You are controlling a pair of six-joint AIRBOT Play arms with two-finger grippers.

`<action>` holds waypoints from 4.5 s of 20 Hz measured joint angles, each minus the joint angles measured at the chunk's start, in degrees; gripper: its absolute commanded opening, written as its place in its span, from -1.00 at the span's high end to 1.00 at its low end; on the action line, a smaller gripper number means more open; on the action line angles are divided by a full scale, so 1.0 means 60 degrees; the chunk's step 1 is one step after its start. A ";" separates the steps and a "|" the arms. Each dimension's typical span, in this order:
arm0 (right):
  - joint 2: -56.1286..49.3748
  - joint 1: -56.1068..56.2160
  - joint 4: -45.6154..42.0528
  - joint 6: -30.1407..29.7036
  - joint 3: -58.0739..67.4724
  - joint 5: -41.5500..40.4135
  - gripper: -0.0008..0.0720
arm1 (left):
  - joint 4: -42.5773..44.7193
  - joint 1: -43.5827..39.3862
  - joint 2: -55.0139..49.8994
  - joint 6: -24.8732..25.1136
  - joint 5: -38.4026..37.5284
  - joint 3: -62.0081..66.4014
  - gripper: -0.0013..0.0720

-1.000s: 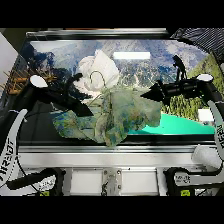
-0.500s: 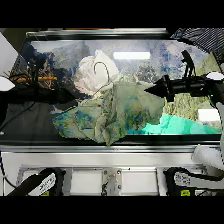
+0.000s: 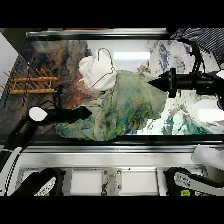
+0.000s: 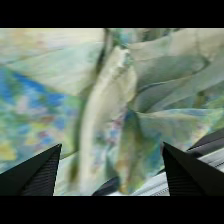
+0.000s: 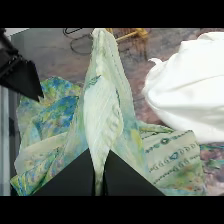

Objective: Fold the clothes and pants, and hang the long-sleeved shirts on hangers.

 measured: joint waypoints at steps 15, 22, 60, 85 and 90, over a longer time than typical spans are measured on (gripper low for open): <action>0.0036 0.0000 0.0004 0.0066 0.0000 -0.0135 0.96 | -0.5439 -0.1545 -0.3104 0.1038 0.1559 -0.0459 -0.87; 0.0036 0.0000 0.0004 0.0069 0.0000 -0.0131 0.96 | -0.5763 -0.1770 -0.4095 0.1359 0.1333 0.0444 -0.36; 0.1479 -0.0018 -0.1461 0.1803 0.0000 0.0295 0.96 | -0.2871 0.1213 -0.1545 0.1286 0.0000 0.0743 0.95; 0.1577 -0.0011 -0.0004 0.1526 -0.0004 0.0557 0.96 | -0.2568 0.1763 -0.2018 0.1311 -0.0251 0.0743 0.95; 0.1577 -0.0011 0.0084 0.1366 -0.0004 0.0237 0.96 | -0.2568 0.1763 -0.2018 0.1308 -0.0233 0.0743 0.95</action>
